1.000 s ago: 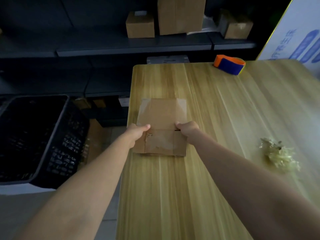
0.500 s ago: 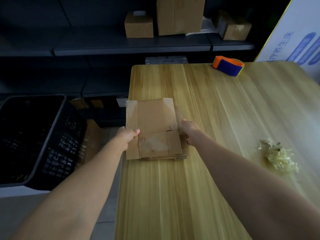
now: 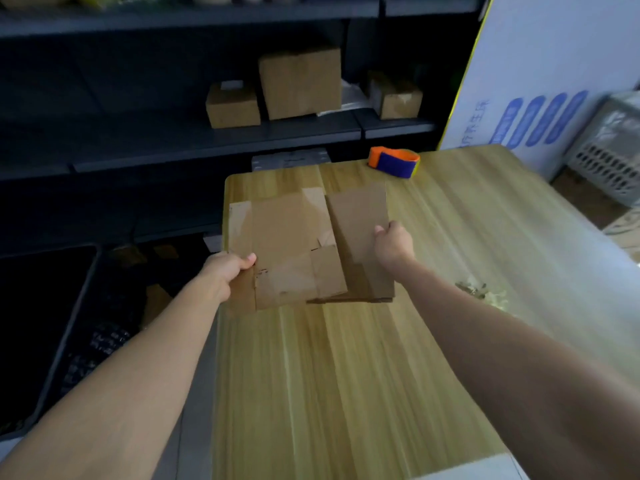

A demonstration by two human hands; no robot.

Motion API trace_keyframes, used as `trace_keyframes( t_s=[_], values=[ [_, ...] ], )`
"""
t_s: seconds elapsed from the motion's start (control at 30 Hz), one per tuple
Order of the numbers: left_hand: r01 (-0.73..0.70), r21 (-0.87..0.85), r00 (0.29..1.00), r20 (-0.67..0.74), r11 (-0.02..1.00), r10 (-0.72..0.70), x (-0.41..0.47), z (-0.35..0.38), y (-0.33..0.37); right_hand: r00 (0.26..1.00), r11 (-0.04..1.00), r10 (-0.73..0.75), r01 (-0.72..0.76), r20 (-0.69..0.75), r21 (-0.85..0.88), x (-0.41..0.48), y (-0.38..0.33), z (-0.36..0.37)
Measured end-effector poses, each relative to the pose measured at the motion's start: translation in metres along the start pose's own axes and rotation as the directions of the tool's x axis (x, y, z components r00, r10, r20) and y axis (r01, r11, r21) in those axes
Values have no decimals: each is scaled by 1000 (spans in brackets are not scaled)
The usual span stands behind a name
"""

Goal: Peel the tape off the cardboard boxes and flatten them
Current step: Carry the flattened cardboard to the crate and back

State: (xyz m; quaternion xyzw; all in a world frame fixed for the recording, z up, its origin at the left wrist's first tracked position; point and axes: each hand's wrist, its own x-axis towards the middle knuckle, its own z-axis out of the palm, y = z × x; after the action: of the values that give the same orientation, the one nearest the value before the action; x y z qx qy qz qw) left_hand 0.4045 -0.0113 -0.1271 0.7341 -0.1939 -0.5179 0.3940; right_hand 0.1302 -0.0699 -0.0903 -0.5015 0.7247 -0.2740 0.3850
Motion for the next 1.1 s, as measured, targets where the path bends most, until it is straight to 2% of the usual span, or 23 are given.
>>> trace_keyframes(
  t_s=[0.13, 0.27, 0.43, 0.53, 0.73, 0.9, 1.1],
  values=[
    [-89, 21, 993, 81, 996, 87, -32, 63, 39, 979, 1000, -26, 26, -202, -1, 3, 15, -94],
    [-186, 73, 969, 177, 980, 170, -77, 150, 77, 941, 998, -12, 33, -338, 54, 4, 36, -195],
    [-297, 26, 915, 295, 955, 276, -155, 274, 112, 890, 992, -8, 65, -455, 110, 6, 80, -324],
    [-369, -25, 871, 339, 929, 355, -203, 352, 121, 871, 987, 13, 68, -492, 147, 3, 117, -407],
    [-423, -66, 817, 404, 904, 412, -272, 500, 122, 791, 987, 81, 22, -607, 160, 2, 202, -565],
    [-444, -6, 800, 448, 896, 399, -294, 592, 126, 794, 960, 141, 36, -591, 278, 19, 254, -634],
    [-440, 3, 782, 493, 898, 381, -290, 705, 132, 782, 956, 187, -5, -594, 294, 76, 304, -699]
  ],
)
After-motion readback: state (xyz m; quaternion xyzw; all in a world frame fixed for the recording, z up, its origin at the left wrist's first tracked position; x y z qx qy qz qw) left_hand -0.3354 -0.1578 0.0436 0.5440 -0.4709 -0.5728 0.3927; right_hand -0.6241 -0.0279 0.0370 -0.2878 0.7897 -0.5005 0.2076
